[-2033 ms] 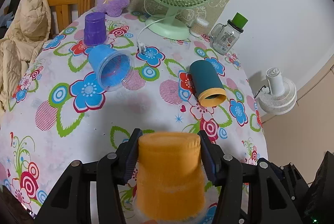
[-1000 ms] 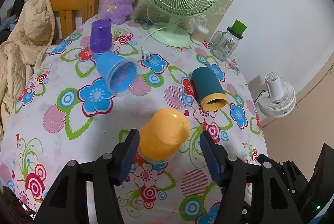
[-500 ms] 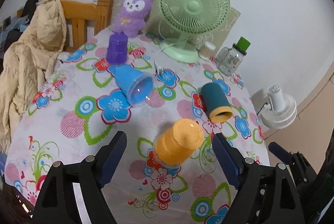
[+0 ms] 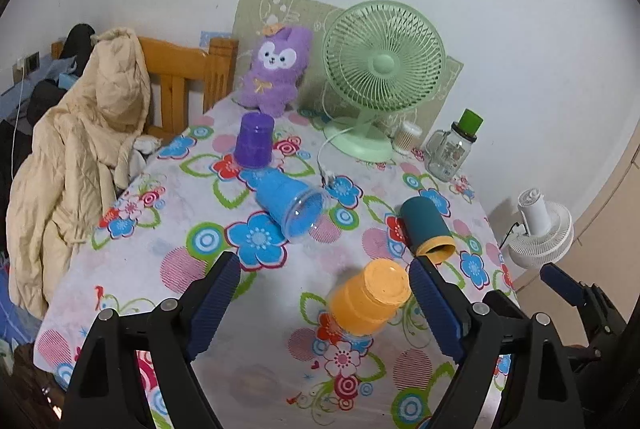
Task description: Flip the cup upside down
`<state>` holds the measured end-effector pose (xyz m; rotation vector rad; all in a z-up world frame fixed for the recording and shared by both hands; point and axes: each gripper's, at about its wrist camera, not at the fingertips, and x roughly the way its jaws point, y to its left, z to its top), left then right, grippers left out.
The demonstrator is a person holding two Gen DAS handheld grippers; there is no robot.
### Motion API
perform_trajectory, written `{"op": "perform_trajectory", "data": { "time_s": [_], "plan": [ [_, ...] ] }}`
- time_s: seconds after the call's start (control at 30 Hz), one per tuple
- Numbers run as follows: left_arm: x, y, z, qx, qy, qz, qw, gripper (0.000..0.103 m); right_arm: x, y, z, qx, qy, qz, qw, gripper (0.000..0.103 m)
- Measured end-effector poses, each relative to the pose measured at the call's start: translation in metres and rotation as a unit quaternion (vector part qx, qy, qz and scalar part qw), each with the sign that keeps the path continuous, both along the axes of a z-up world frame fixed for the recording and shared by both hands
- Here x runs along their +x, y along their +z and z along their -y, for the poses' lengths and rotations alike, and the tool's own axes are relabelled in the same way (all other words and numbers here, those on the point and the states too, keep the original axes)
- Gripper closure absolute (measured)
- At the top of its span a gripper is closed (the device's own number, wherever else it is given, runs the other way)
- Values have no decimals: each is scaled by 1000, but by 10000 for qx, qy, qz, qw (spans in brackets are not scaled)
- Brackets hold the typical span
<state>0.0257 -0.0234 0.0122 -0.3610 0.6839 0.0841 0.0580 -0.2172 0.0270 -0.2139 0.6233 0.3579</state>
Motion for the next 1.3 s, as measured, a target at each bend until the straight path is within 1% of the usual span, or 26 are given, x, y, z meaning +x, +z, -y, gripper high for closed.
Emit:
{"op": "perform_trajectory", "data": {
  "time_s": [0.17, 0.3, 0.5, 0.6, 0.7, 0.83, 1.07, 1.3],
  "plan": [
    [-10, 8, -5, 104, -14, 228, 9997, 14, -10, 13, -7, 95, -158, 334, 9993, 5],
    [-19, 14, -6, 270, -20, 425, 9987, 13, -18, 22, -10, 231, -290, 563, 9977, 5],
    [-26, 19, -5, 534, -70, 675, 9963, 12, -27, 28, -9, 399, -448, 651, 9961, 5],
    [-28, 20, -4, 596, -106, 697, 9957, 12, -29, 28, -8, 410, -547, 659, 9955, 5],
    [-29, 19, -3, 606, -165, 717, 9954, 11, -34, 30, -6, 399, -704, 775, 9937, 5],
    [-33, 19, -1, 669, -209, 820, 9942, 10, -37, 32, -5, 430, -782, 855, 9923, 5],
    [-35, 20, -6, 702, -123, 813, 9941, 10, -39, 30, -11, 461, -711, 816, 9931, 5],
    [-32, 15, -9, 635, -138, 714, 9953, 10, -39, 29, -12, 447, -712, 796, 9933, 5]
  ]
}}
